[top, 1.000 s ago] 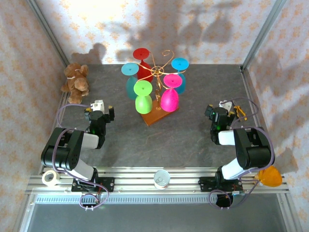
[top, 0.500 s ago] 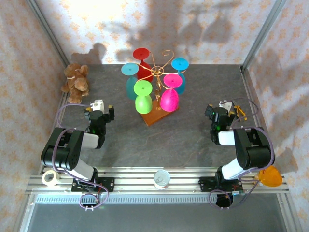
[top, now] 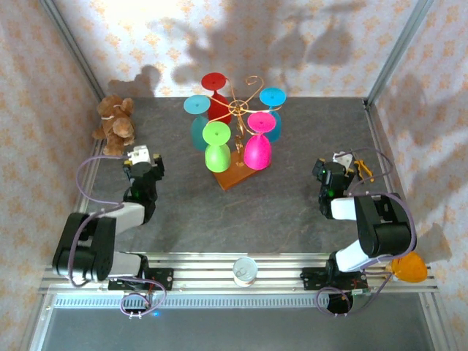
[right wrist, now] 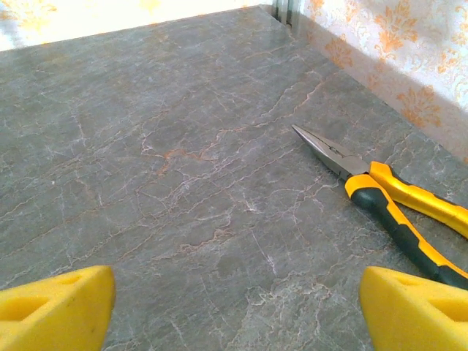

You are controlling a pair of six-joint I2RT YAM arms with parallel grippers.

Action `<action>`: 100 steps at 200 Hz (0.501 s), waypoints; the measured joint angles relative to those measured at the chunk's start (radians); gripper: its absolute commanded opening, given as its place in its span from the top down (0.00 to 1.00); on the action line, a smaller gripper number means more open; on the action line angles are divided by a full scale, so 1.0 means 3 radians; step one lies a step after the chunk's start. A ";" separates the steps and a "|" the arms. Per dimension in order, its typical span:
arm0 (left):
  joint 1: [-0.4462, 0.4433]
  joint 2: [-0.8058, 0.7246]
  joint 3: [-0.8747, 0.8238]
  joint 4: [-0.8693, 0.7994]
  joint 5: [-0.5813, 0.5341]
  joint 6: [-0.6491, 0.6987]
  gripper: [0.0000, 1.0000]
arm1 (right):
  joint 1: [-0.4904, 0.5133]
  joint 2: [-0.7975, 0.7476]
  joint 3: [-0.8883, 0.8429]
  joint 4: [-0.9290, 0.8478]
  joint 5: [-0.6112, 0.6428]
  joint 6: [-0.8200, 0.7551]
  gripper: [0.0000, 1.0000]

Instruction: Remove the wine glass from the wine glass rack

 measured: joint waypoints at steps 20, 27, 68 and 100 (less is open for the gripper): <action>-0.0004 -0.0304 0.0317 -0.0445 -0.0058 -0.0117 0.25 | 0.0000 -0.0032 0.0047 -0.0130 -0.0005 -0.0006 0.22; -0.0023 -0.0380 0.0429 -0.0598 -0.0083 -0.0160 0.25 | -0.0003 -0.0079 0.0151 -0.0381 0.0001 -0.0003 0.23; -0.0217 -0.0591 0.0913 -0.1480 -0.0104 -0.0401 0.26 | -0.0066 -0.0556 0.1361 -0.1840 -0.0027 0.0198 0.22; -0.0267 -0.0612 0.1644 -0.2482 -0.0095 -0.0696 0.26 | -0.0071 -0.0935 0.2303 -0.2970 -0.0380 0.0674 0.40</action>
